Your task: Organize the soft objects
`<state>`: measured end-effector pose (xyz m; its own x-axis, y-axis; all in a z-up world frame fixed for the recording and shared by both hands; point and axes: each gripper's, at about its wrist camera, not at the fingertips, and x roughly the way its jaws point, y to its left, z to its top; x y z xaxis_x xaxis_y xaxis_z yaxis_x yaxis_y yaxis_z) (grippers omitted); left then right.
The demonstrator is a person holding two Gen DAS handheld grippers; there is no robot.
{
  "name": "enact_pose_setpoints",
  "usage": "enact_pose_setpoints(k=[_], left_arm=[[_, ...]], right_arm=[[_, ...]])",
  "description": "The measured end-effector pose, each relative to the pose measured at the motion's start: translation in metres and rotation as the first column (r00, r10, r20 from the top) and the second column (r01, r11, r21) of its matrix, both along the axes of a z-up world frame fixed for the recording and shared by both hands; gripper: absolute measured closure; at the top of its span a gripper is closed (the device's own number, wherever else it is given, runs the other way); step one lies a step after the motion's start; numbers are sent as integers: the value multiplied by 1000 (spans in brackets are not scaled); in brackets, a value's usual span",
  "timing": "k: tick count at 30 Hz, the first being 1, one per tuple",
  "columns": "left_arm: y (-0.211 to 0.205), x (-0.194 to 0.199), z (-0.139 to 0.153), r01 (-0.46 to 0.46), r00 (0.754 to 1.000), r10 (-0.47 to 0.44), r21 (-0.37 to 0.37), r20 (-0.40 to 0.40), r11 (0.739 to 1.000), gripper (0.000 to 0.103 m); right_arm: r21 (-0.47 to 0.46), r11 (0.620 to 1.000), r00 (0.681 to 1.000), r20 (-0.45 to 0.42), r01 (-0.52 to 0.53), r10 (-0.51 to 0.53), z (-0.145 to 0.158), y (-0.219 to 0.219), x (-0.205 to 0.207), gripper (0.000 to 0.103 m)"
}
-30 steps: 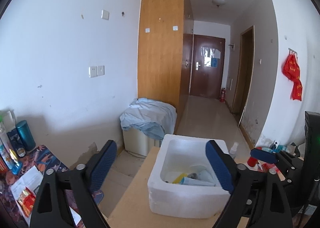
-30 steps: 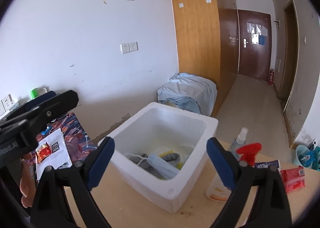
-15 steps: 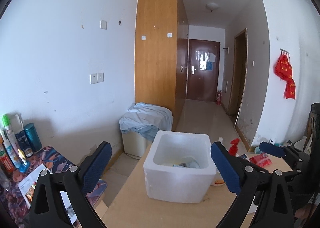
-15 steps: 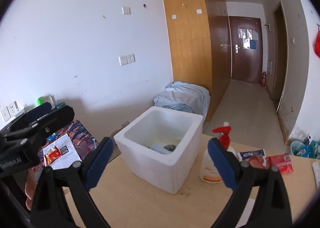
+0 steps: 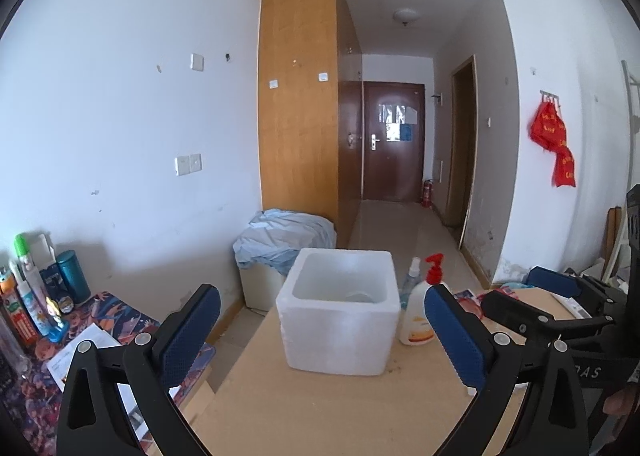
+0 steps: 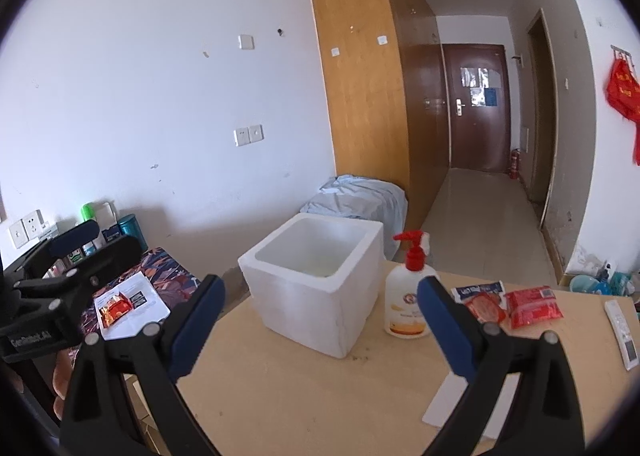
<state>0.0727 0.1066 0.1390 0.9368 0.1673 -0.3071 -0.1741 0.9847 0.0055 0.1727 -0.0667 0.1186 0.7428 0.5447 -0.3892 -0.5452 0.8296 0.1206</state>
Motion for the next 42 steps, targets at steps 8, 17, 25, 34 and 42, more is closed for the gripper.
enact_pose_setpoints(k=[8, 17, 25, 34, 42], left_arm=[[-13, -40, -11, 29, 997, -28, -7, 70, 1000, 1], [-17, -67, -43, 73, 992, -66, -68, 104, 995, 0], [-28, -93, -77, 114, 978, -92, -109, 188, 987, 0], [-42, -116, -120, 125, 976, -102, -114, 192, 986, 0], [-59, -130, -141, 143, 975, -136, -30, 178, 989, 0]], right_arm=[[44, 999, 999, 37, 27, -29, -7, -29, -37, 5], [43, 996, 993, 83, 84, -87, -29, -55, -71, 3], [63, 991, 985, 122, 115, -122, -57, -78, -105, 3], [88, 974, 971, 103, 207, -216, -102, -102, -130, 3], [84, 965, 960, 111, 248, -256, -118, -112, -152, 3]])
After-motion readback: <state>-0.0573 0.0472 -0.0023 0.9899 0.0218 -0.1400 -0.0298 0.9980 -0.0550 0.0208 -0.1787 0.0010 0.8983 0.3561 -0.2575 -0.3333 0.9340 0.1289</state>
